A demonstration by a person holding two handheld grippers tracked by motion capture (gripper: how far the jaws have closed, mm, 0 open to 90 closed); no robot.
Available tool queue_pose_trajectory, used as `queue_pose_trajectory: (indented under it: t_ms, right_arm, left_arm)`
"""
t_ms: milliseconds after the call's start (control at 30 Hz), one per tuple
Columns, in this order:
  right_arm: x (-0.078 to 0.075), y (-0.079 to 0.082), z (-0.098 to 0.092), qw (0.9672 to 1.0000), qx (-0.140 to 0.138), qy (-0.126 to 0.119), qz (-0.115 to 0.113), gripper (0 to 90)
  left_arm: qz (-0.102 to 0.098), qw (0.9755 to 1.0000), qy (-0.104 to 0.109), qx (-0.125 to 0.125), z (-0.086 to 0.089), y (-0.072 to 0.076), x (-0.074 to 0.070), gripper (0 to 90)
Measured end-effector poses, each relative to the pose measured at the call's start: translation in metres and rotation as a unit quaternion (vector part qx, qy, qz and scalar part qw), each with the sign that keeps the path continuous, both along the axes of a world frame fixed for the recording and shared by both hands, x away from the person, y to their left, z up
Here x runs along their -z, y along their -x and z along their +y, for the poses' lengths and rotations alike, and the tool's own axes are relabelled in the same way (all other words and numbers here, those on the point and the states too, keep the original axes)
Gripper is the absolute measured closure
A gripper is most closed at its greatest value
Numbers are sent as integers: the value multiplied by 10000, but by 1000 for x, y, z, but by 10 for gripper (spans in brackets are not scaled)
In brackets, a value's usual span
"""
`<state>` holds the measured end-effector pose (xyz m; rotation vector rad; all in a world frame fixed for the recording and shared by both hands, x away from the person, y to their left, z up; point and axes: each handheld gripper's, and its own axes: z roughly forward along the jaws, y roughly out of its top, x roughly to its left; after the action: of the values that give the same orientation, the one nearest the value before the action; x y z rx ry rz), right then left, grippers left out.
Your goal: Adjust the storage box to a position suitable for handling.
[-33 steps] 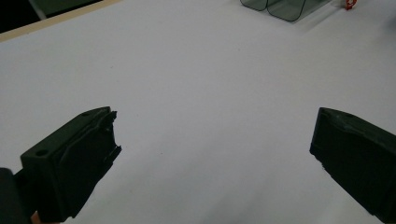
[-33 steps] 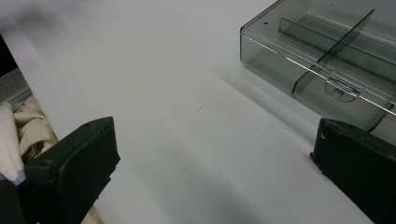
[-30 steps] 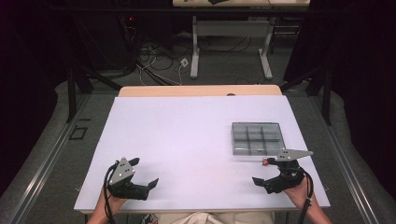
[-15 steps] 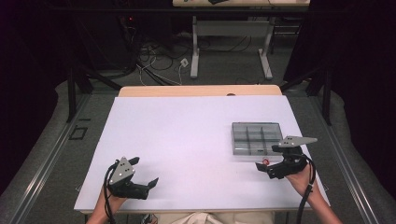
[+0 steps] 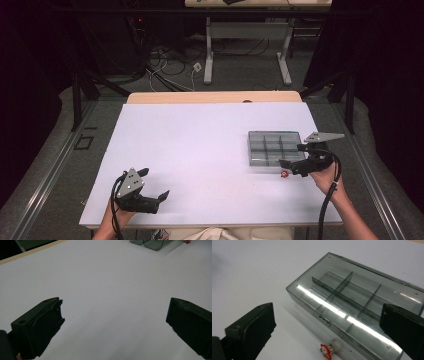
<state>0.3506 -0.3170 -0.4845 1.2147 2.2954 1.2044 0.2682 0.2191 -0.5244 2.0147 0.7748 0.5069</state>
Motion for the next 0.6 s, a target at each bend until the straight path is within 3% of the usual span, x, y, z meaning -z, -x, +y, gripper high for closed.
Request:
queue_pose_trajectory:
  t_ms: [367, 533, 600]
  right_arm:
    - [4, -28, -11, 9995, 204, 104, 216, 1]
    - [5, -38, -15, 9994, 264, 129, 200, 7]
    - [6, -44, -20, 9993, 303, 182, 143, 55]
  left_arm:
    - [2, 10000, -5, -19, 0, 0, 0, 0]
    - [11, 10000, -16, -17, 1, -1, 0, 0]
    - [21, 10000, -20, -27, 1, -1, 0, 0]
